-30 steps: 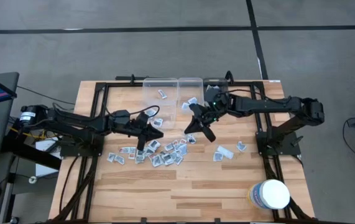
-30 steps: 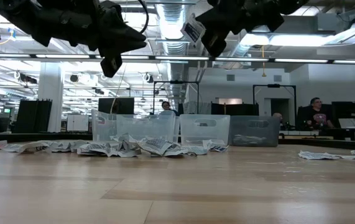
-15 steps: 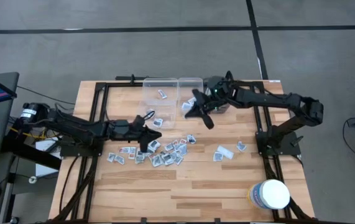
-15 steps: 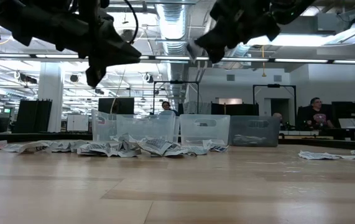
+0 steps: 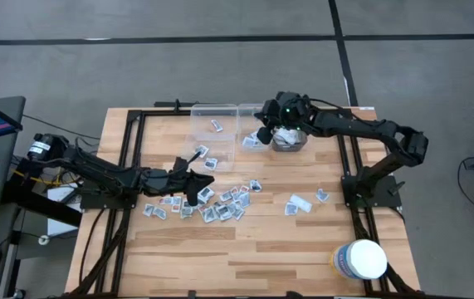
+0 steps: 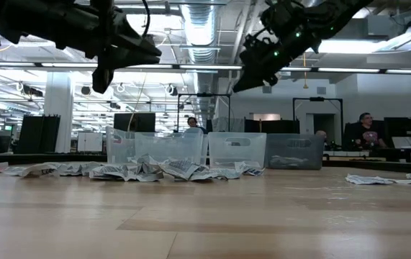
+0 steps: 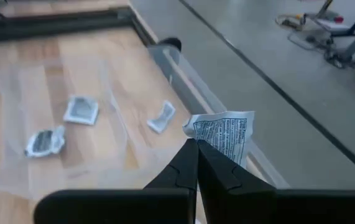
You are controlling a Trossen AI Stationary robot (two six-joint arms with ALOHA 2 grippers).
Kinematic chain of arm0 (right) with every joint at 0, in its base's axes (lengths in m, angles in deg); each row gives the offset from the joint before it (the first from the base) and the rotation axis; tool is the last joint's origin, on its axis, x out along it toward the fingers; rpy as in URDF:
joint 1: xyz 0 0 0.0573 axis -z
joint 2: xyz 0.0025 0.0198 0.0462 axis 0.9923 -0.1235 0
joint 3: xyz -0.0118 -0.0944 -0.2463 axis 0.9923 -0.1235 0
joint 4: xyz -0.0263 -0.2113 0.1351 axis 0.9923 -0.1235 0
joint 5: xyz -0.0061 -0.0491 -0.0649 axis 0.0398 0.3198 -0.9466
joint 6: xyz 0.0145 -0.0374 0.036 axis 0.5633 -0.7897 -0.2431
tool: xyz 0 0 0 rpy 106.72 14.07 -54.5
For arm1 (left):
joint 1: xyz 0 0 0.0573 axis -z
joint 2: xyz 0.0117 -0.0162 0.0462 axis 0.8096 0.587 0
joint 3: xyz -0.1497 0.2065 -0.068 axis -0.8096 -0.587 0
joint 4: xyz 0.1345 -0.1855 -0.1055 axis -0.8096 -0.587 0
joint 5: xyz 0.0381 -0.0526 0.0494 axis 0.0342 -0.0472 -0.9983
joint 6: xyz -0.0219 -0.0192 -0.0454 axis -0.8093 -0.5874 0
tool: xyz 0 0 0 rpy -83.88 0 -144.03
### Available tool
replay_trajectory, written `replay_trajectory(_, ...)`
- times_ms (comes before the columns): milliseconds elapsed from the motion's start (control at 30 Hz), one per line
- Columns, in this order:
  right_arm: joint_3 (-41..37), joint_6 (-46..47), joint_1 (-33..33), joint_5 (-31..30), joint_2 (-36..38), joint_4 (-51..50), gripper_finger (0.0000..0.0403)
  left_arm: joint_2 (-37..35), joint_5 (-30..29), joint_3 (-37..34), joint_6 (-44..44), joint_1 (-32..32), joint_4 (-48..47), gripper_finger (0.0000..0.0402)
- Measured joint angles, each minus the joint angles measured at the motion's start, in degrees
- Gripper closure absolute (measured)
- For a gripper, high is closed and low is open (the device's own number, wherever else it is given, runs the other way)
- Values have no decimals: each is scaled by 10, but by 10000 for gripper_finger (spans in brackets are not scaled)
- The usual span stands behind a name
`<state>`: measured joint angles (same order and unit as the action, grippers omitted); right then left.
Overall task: Pick & Place First Aid Supplies
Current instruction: Put the alcohol pad into the top right transparent bin, then put the ointment pack into the top left transparent bin
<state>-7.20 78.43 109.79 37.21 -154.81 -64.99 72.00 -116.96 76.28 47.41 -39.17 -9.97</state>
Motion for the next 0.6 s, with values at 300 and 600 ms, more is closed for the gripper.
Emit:
replay_trajectory(300,-1,48,17,-8,-67,5,395,0,-65,0,1,-6,8,351)
replay_trajectory(600,-1,61,12,-10,-79,7,306,0,-71,0,-1,-4,16,351)
